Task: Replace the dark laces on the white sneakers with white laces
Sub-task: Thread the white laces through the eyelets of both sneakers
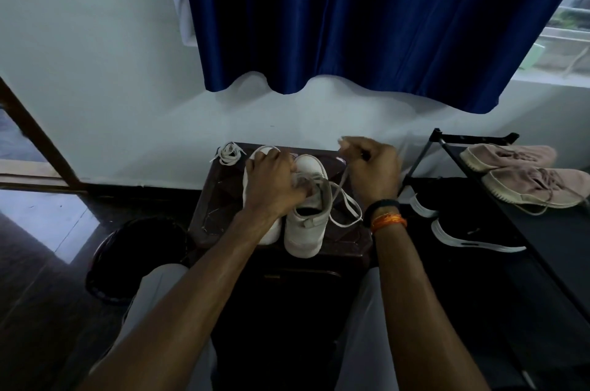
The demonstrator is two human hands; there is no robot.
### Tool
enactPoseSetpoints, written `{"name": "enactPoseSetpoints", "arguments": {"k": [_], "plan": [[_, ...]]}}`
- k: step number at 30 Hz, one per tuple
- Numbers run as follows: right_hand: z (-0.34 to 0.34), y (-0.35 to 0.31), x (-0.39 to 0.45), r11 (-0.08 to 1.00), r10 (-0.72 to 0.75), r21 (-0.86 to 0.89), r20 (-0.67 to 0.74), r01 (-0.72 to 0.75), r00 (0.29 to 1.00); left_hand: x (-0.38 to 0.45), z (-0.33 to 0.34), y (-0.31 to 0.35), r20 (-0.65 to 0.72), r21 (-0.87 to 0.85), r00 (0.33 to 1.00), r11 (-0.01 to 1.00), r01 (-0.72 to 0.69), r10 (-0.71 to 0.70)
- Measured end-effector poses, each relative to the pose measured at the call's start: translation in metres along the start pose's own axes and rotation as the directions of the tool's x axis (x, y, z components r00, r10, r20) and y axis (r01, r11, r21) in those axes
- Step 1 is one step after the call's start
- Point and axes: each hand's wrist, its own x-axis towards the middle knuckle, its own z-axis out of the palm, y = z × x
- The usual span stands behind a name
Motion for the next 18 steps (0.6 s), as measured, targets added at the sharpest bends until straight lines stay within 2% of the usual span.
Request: {"name": "enactPoseSetpoints", "arguments": {"k": [2,6,8,10,13,18], "plan": [[0.007,0.002,-0.007,0.992,-0.044,-0.114,0.12,0.058,0.992,-0.001,0.005,0.001,0.006,0.066,1.0,0.997,0.029,-0.029],[0.023,0.015,-0.019,0.902,-0.181,-0.337,0.27,0.269,0.946,-0.005,0.01,0.001,-0.056,0.0,0.996,0.997,0.076,-0.076],[0.028,0.024,-0.022,0.86,-0.158,-0.429,0.288,0.275,0.944,-0.006,0.009,0.001,-0.086,-0.085,0.991,0.992,0.097,-0.104],[0.033,0.033,-0.024,0.824,-0.136,-0.502,0.273,0.261,0.952,-0.004,0.009,-0.001,-0.059,-0.147,0.988,0.981,0.13,-0.14],[0.036,0.04,-0.027,0.808,-0.152,-0.518,0.274,0.279,0.95,0.001,0.01,-0.005,0.018,-0.186,0.984,0.967,0.176,-0.176],[0.041,0.048,-0.028,0.854,-0.146,-0.434,0.332,0.288,0.932,0.004,0.007,-0.008,0.031,-0.242,0.984,0.954,0.177,-0.174]]}}
